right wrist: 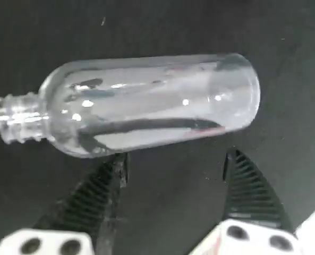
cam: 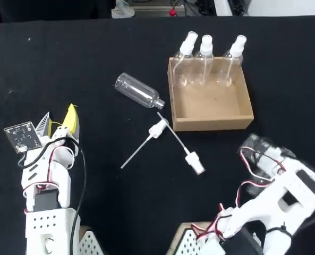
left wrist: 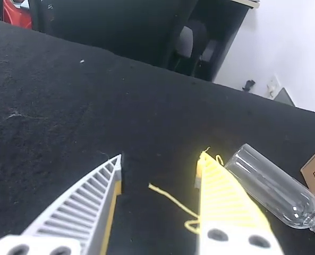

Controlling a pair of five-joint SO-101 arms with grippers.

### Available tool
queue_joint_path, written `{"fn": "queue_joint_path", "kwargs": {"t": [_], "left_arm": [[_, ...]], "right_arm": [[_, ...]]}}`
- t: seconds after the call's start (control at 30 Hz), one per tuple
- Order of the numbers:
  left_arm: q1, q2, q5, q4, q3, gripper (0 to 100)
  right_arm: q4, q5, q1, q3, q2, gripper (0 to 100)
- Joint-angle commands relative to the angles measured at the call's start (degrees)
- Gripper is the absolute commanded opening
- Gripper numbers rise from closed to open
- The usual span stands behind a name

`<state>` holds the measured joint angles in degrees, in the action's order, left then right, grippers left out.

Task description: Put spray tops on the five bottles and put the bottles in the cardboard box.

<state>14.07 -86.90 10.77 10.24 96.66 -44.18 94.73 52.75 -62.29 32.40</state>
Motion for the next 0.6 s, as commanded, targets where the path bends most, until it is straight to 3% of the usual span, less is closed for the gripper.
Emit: {"fn": "queue_joint_path", "kwargs": {"t": [0.0,0.13,0.3,0.47,0.57], "left_arm": [[-0.7,0.1,-0.3,0.2,1.2,22],[-0.7,0.0,-0.3,0.2,1.2,22],[-0.7,-0.1,-0.3,0.2,1.2,22],[-0.6,-0.1,-0.3,0.2,1.2,22],[-0.5,-0.1,-0.3,0.2,1.2,22]], "right_arm": [[-5.5,-12.0,-3.7,6.3,2.3,25.9],[-10.7,-22.2,-5.5,11.6,2.3,26.1],[-16.0,-21.3,-9.2,17.0,2.2,25.8],[-25.4,-39.6,-12.9,22.4,1.9,25.7],[-26.6,-45.6,-9.3,24.7,1.9,23.7]]}}
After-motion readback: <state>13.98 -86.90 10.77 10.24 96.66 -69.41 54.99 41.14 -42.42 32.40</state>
